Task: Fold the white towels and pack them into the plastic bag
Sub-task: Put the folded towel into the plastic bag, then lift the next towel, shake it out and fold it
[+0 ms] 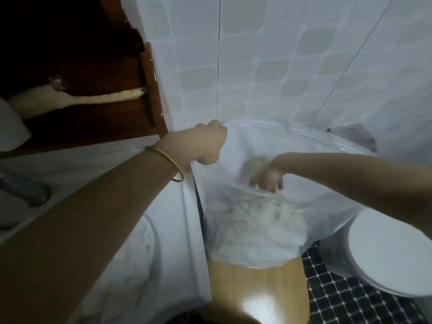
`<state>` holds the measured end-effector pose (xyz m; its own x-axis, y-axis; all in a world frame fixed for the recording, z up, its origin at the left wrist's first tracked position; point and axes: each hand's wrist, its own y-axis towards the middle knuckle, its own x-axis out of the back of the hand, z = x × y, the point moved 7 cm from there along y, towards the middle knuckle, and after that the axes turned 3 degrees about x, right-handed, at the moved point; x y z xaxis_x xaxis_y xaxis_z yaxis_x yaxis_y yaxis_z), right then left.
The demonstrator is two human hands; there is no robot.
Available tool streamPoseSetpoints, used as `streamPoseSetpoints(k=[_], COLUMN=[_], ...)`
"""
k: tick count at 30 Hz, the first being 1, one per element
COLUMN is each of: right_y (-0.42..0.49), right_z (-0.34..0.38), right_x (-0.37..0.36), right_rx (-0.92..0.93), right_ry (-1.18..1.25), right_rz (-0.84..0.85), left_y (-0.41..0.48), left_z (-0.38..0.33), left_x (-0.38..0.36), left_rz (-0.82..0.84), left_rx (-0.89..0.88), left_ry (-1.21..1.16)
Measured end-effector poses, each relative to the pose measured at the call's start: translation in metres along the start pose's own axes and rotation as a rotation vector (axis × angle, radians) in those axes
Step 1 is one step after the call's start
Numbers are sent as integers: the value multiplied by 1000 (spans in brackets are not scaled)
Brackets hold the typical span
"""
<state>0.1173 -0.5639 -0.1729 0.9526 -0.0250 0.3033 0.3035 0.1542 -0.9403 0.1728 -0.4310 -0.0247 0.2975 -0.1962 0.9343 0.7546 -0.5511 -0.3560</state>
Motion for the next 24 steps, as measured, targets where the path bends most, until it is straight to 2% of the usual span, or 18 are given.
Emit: streamPoseSetpoints(k=[7, 10, 12, 15, 17, 20, 22, 24], right_y=[-79, -116, -138, -175, -193, -206, -194, -164], right_z=[28, 40, 45, 64, 100, 170, 217, 256], right_x=[49, 61, 62, 54, 44, 25, 11, 0], right_rx=[116, 103, 23, -135, -171, 13, 174, 248], right_ry=[206, 186, 147, 162, 181, 247, 358, 465], right_rz=[-443, -697, -851, -1187, -1413, -1673, -1726, -1690], left_y=[2, -10, -34, -83, -112, -136, -150, -165], left_z=[8, 6, 8, 21, 41, 78, 117, 164], left_x=[1, 15, 25, 22, 0, -49, -88, -121], left_rz=[1, -178, -358, -581, -560, -375, -267, -224], left_rx=[47, 29, 1, -84, -99, -59, -7, 31], left_ry=[29, -124, -325, -543, -692, -856, -860, -767])
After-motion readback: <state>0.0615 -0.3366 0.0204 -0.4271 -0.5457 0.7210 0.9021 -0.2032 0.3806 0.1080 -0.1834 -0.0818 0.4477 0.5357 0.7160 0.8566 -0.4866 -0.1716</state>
